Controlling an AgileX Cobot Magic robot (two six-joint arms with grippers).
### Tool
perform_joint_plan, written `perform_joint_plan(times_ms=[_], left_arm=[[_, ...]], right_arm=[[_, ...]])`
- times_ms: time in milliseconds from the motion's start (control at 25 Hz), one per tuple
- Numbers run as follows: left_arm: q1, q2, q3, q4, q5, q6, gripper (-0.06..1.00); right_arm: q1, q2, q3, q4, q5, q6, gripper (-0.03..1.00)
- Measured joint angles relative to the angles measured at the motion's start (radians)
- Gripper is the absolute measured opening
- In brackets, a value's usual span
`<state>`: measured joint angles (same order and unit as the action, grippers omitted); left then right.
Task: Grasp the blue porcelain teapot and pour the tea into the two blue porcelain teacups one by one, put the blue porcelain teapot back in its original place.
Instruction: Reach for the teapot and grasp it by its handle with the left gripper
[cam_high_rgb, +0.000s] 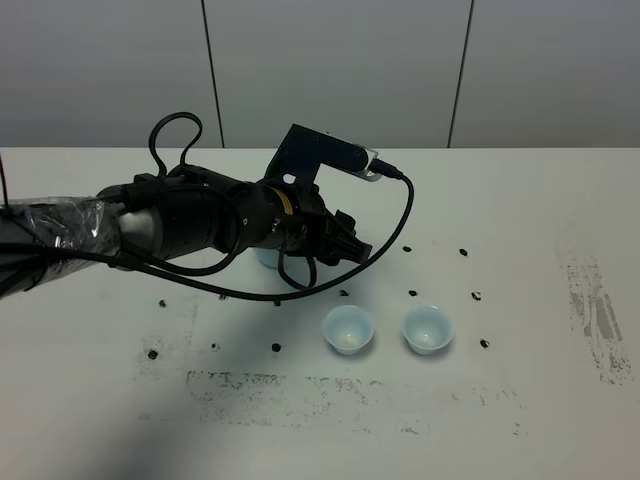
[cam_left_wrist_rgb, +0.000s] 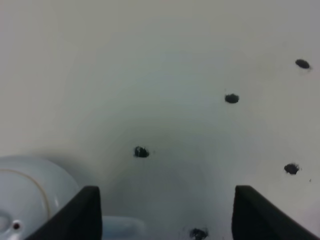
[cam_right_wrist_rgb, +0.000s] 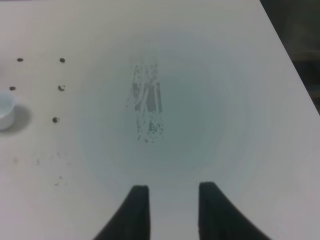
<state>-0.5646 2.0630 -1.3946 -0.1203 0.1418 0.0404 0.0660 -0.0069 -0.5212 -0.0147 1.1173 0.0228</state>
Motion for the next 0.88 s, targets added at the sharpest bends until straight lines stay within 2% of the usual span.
perform_joint_plan(times_ms=[240,480,720,880], left_arm=[[0.004,0.006,-0.027,0.001,0.103,0.022,0.58],[0.007,0.006,-0.029,0.000,0.165,0.057,0.58],[0.003,0.002,-0.029,0.000,0.099,0.074,0.58],[-0.002,-0.003,-0.029,0.000,0.020,0.075,0.58]], right_arm=[[0.000,0.000,0.000,0.000,0.000,-0.001,0.23],[0.000,0.000,0.000,0.000,0.000,-0.001,0.23],[0.000,0.000,0.000,0.000,0.000,0.000,0.23],[0.000,0.000,0.000,0.000,0.000,0.000,0.23]])
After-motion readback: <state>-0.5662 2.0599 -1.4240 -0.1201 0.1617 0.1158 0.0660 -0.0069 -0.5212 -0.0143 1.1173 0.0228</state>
